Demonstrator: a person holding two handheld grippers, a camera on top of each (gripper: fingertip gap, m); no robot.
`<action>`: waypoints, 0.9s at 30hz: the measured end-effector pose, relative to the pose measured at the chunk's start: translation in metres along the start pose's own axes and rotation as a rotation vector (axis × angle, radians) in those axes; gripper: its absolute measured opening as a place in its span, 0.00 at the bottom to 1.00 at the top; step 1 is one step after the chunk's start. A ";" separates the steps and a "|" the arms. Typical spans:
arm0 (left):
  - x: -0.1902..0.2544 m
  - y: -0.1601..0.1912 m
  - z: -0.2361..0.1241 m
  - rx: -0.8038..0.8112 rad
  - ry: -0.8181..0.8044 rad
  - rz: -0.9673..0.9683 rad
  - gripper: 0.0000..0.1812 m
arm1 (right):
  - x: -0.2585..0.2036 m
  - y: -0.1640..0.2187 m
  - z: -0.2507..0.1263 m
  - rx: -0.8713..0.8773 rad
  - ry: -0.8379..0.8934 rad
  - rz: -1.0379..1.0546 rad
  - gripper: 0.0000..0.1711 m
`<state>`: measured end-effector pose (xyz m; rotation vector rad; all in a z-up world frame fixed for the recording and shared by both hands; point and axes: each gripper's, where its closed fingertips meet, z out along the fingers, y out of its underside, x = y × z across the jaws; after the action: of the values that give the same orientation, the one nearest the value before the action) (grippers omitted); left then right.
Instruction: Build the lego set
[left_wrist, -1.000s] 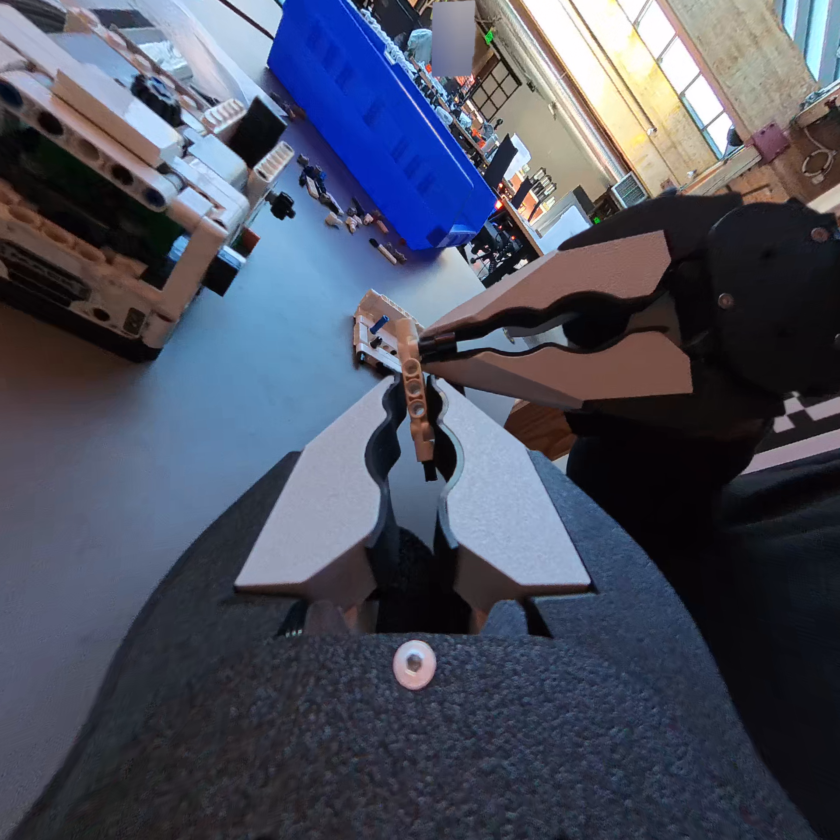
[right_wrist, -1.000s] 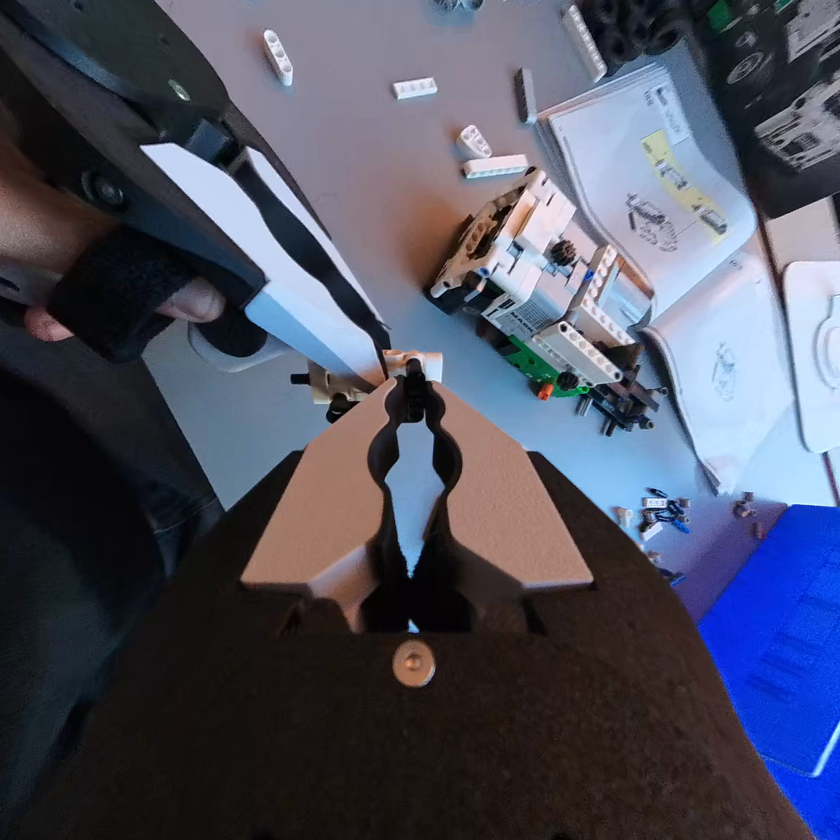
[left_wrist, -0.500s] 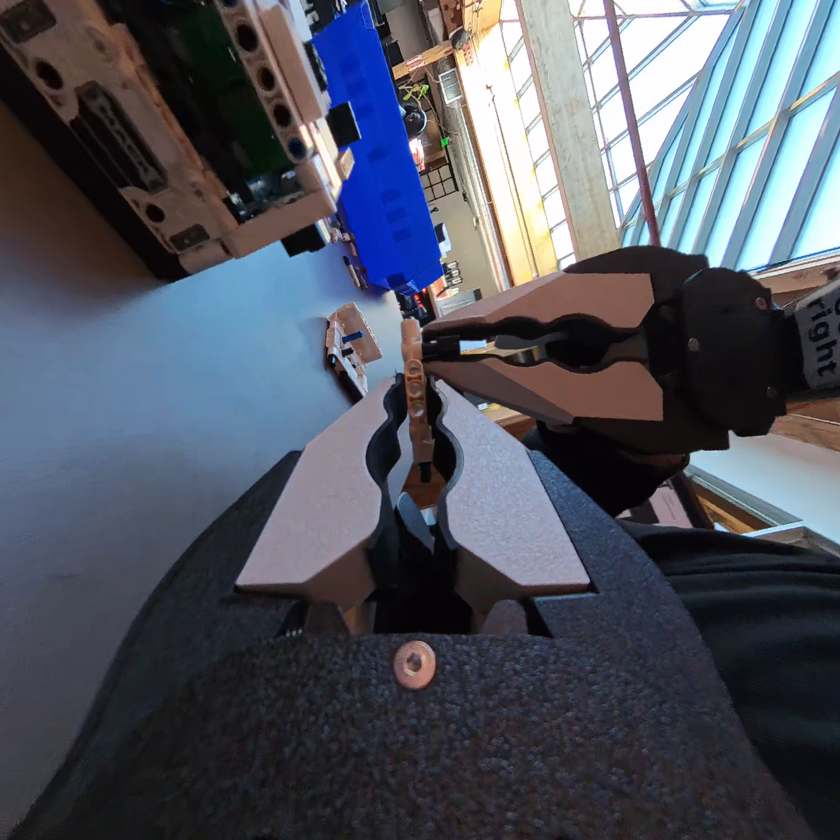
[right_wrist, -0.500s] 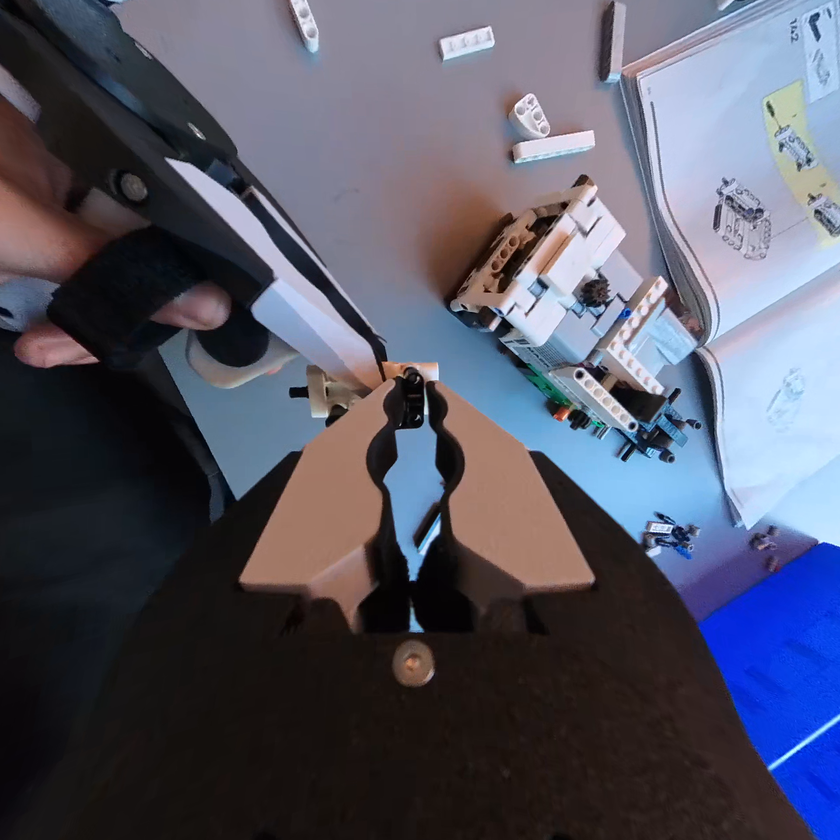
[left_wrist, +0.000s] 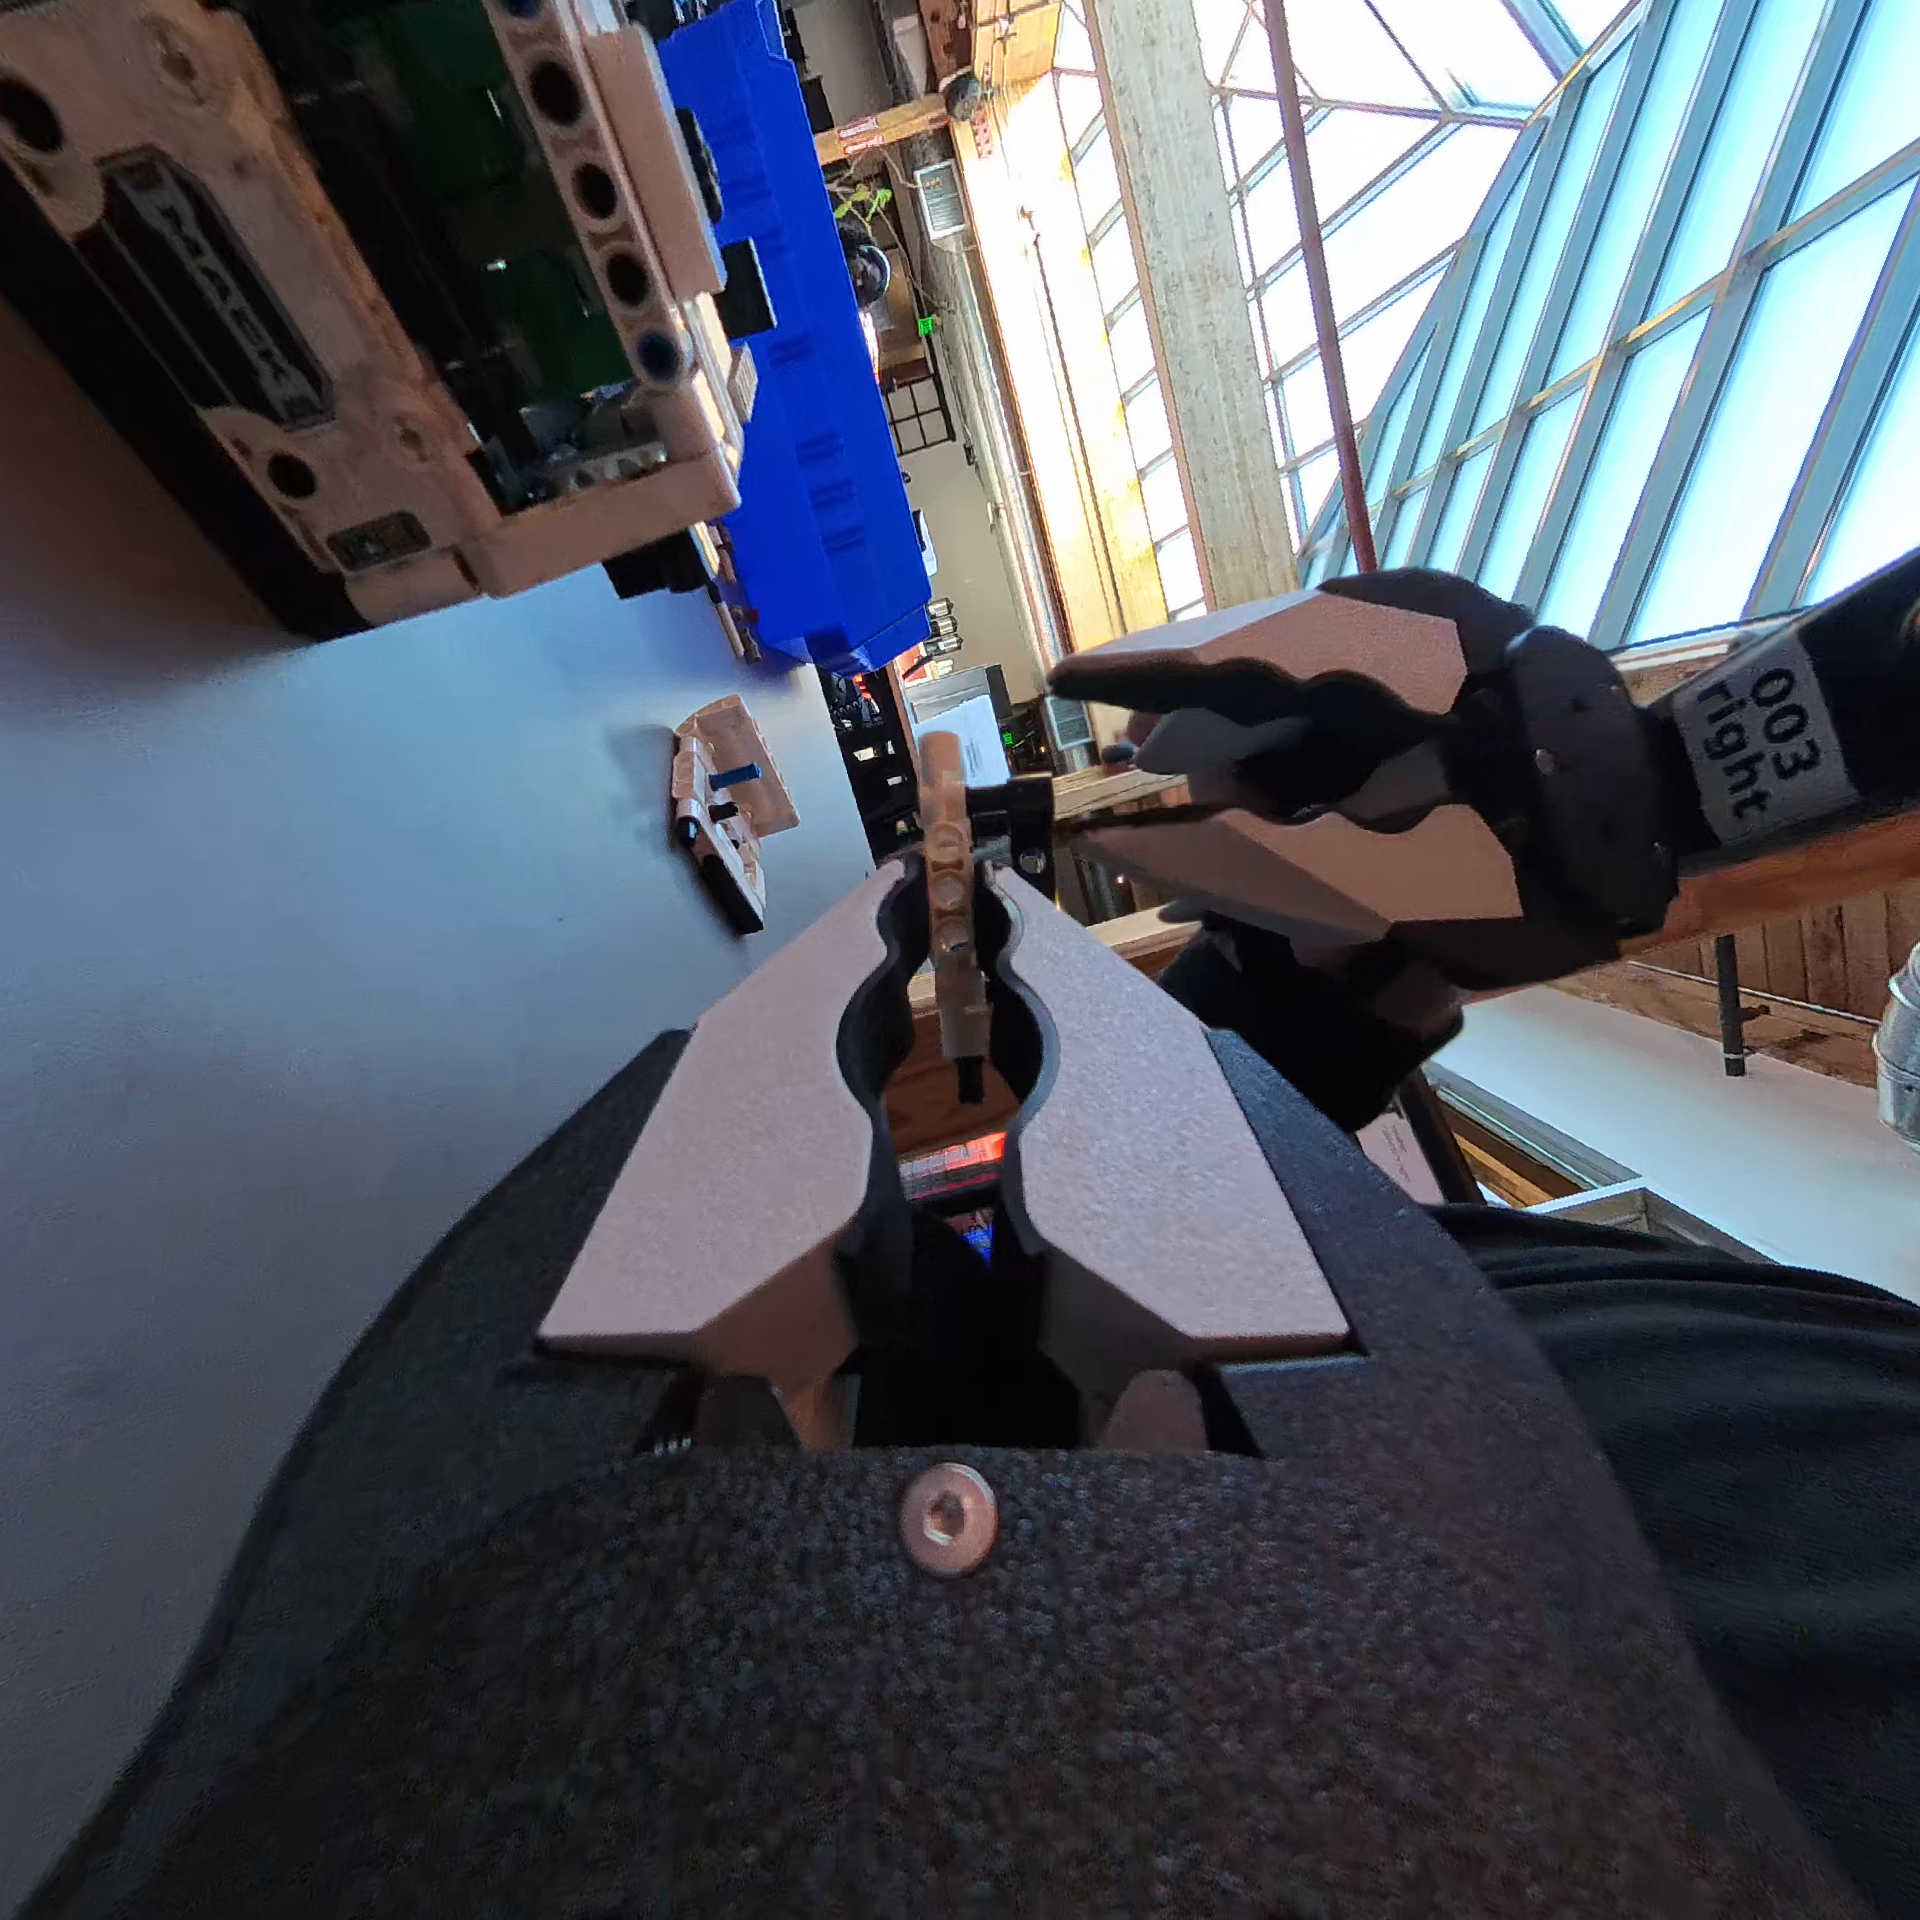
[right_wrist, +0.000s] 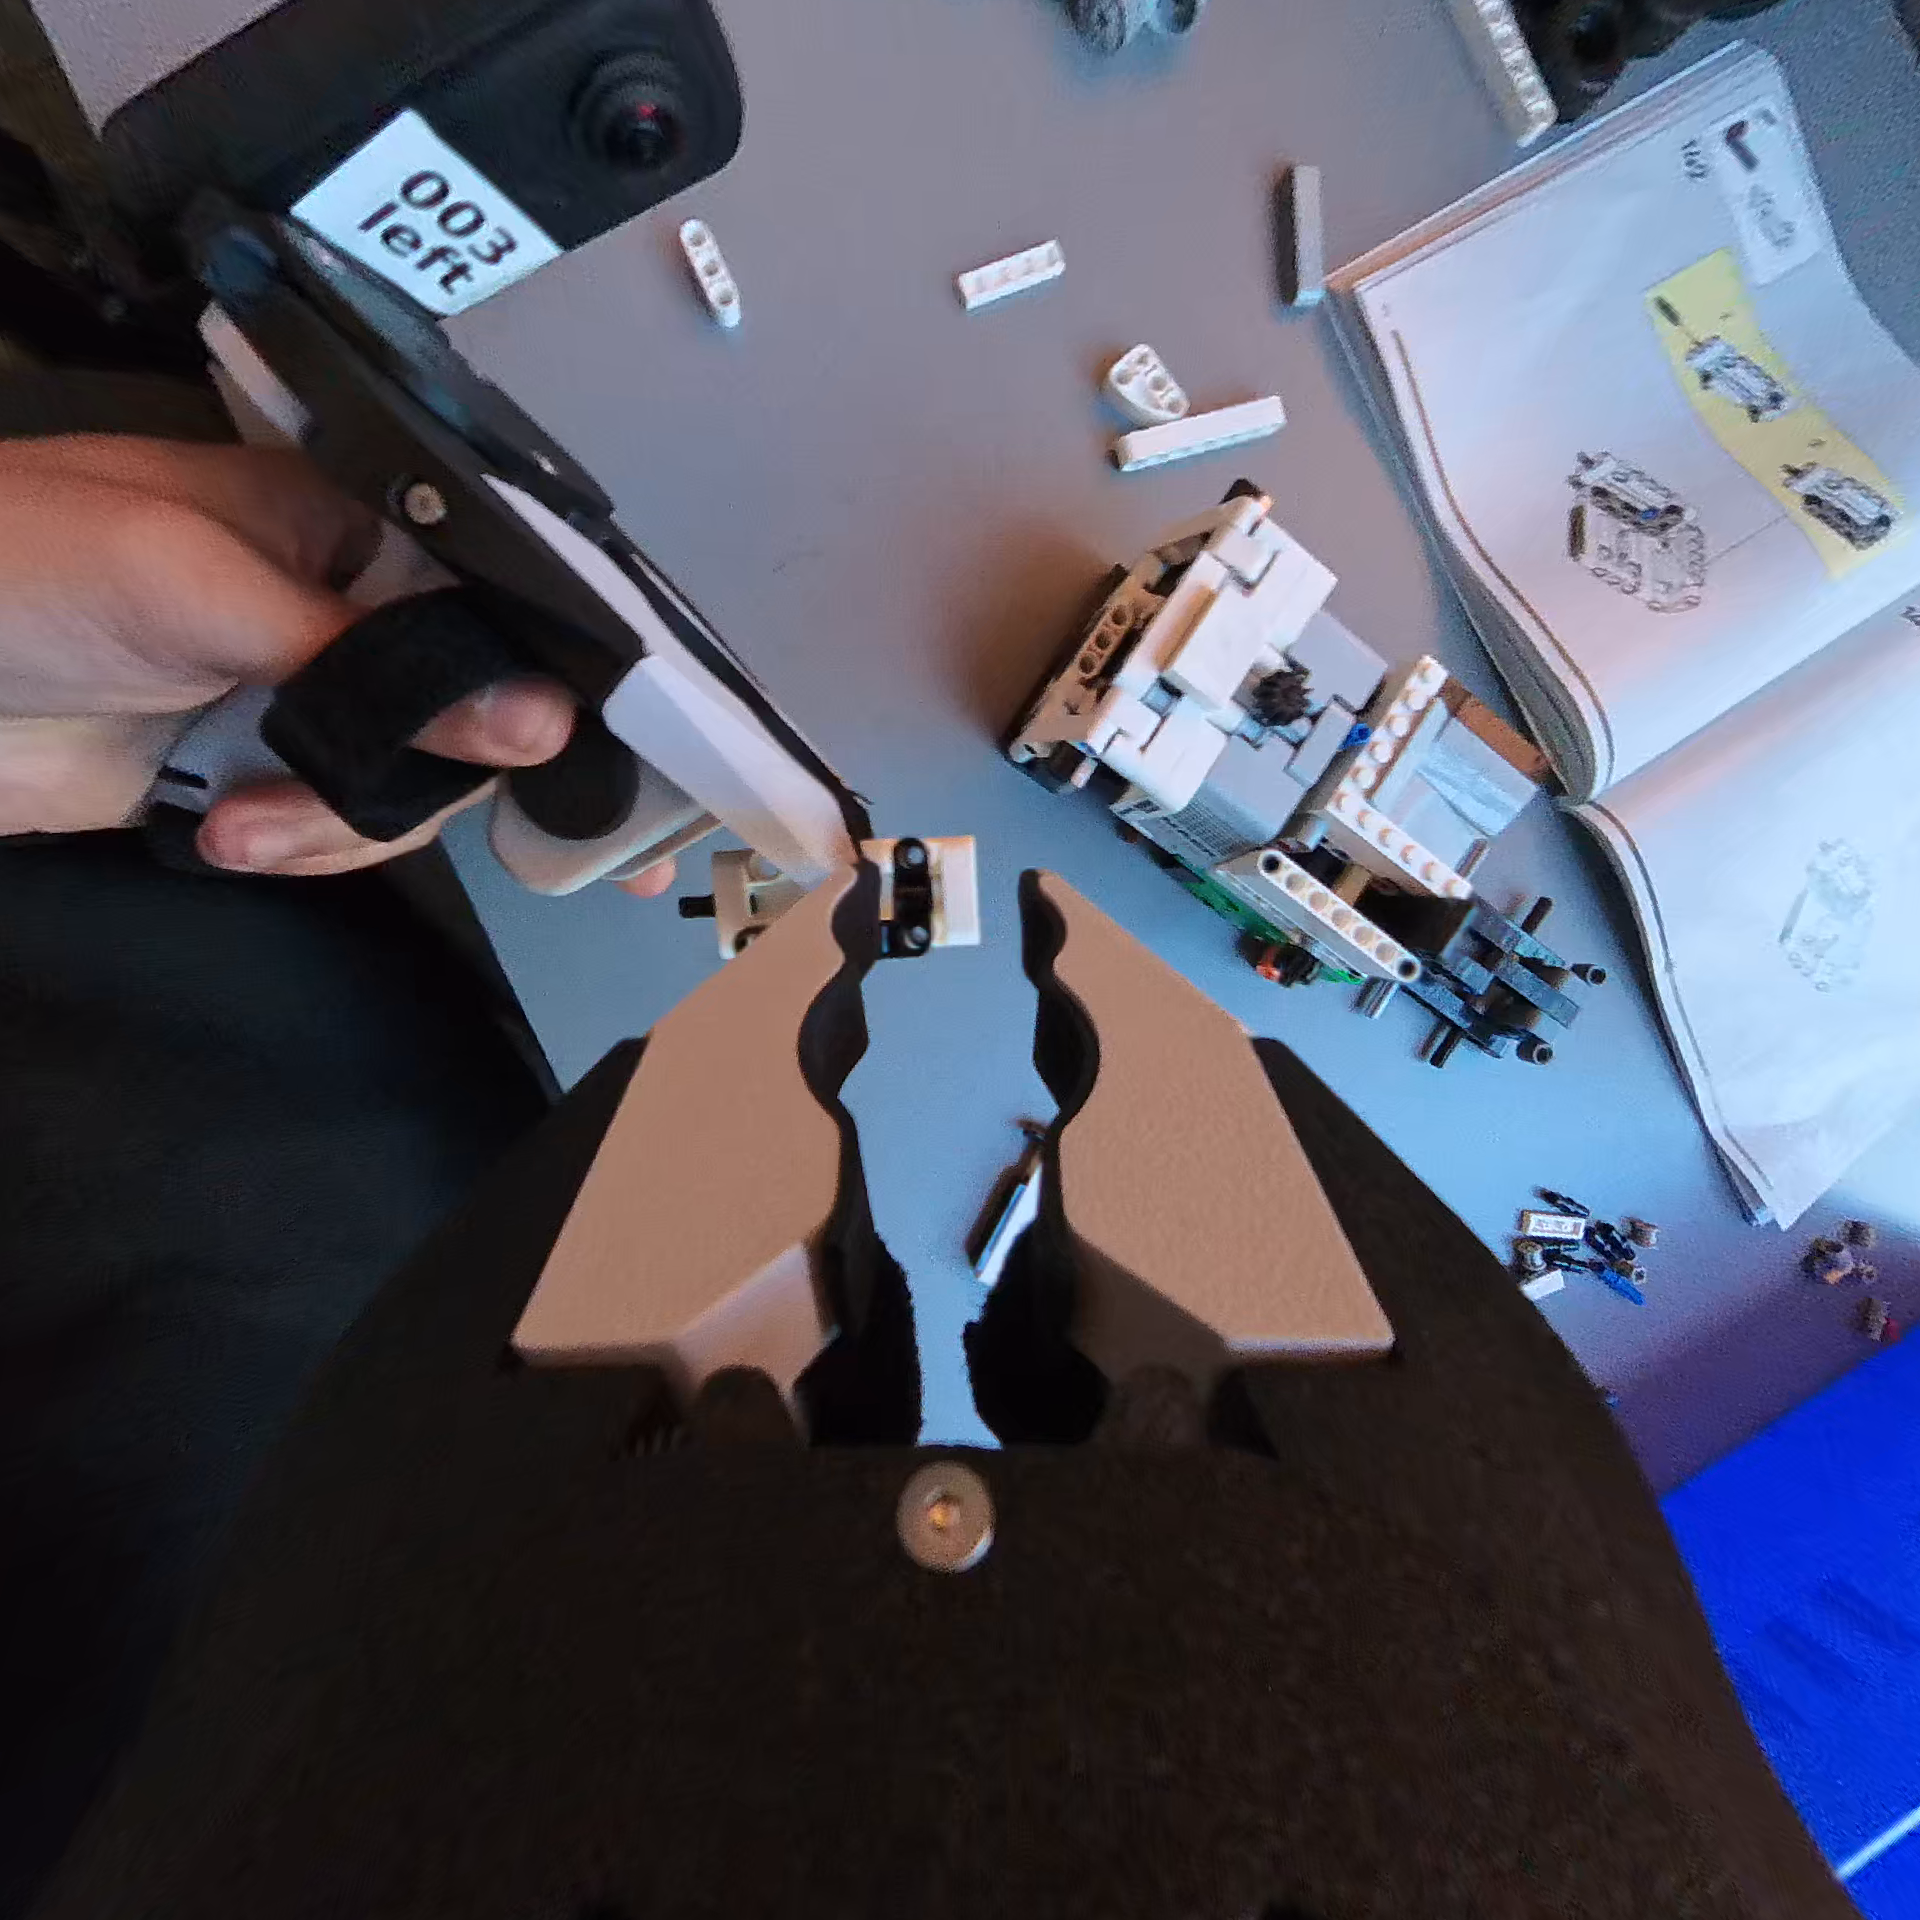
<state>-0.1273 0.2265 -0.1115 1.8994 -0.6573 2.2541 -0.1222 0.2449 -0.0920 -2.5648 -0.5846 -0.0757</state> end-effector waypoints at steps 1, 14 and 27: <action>0.000 0.000 0.000 0.000 0.004 -0.006 0.04 | 0.002 0.000 -0.002 0.018 -0.008 0.007 0.16; 0.014 -0.001 0.007 -0.014 0.056 0.012 0.04 | -0.012 0.004 -0.016 0.733 -0.713 0.908 0.37; 0.010 0.009 0.016 -0.064 0.008 0.038 0.03 | -0.014 0.013 -0.004 0.776 -0.914 0.987 0.16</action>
<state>-0.1179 0.2106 -0.1017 1.8636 -0.7619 2.2334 -0.1292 0.2273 -0.0965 -1.7233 0.3808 1.3861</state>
